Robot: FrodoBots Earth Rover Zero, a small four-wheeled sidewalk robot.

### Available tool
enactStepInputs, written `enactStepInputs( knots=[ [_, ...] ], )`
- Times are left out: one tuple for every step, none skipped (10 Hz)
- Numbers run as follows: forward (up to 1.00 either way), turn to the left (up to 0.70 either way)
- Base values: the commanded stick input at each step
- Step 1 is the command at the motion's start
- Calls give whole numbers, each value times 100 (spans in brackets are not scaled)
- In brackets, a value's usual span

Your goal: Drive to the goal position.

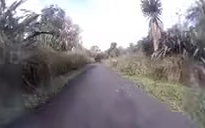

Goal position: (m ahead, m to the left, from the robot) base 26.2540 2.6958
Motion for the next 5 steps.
enactStepInputs(
  knots=[
    [85, 0],
    [85, 0],
    [85, 0],
    [85, 0],
    [85, 0]
  ],
)
